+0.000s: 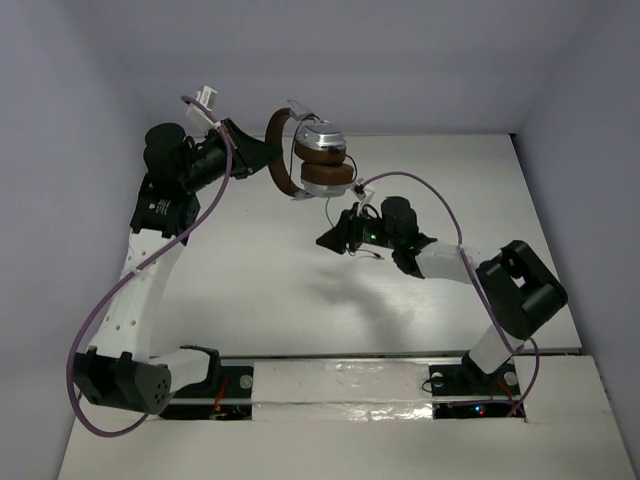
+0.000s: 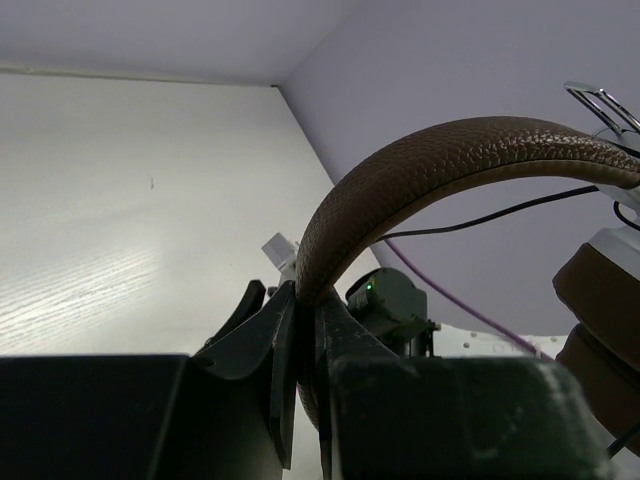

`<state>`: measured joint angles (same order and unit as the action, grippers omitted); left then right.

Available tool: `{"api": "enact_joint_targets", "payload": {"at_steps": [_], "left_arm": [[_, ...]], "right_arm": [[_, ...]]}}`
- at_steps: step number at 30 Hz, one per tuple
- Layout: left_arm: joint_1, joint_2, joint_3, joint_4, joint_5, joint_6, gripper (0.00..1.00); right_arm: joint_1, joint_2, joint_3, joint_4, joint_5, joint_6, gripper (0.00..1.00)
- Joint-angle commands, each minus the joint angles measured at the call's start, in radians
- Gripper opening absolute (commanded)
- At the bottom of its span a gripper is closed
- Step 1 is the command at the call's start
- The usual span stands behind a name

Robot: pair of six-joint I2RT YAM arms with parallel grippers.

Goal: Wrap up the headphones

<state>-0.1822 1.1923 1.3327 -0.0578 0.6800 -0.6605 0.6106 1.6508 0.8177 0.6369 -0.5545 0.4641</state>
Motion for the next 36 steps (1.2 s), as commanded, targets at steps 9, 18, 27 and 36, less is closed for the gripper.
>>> {"api": "enact_joint_targets", "payload": {"at_steps": [9, 18, 27, 36], "left_arm": [[0.052, 0.007, 0.125, 0.116, 0.039, -0.071, 0.0], [0.098, 0.009, 0.146, 0.122, 0.078, -0.088, 0.0], [0.098, -0.025, -0.014, 0.269, -0.04, -0.252, 0.0], [0.098, -0.057, -0.191, 0.343, -0.356, -0.324, 0.0]], "right_arm": [[0.011, -0.002, -0.068, 0.066, 0.064, -0.01, 0.51], [0.011, 0.021, -0.058, 0.056, 0.087, -0.016, 0.48], [0.08, -0.019, -0.012, -0.127, 0.216, -0.025, 0.0], [0.314, -0.1, 0.05, -0.46, 0.553, -0.012, 0.0]]}}
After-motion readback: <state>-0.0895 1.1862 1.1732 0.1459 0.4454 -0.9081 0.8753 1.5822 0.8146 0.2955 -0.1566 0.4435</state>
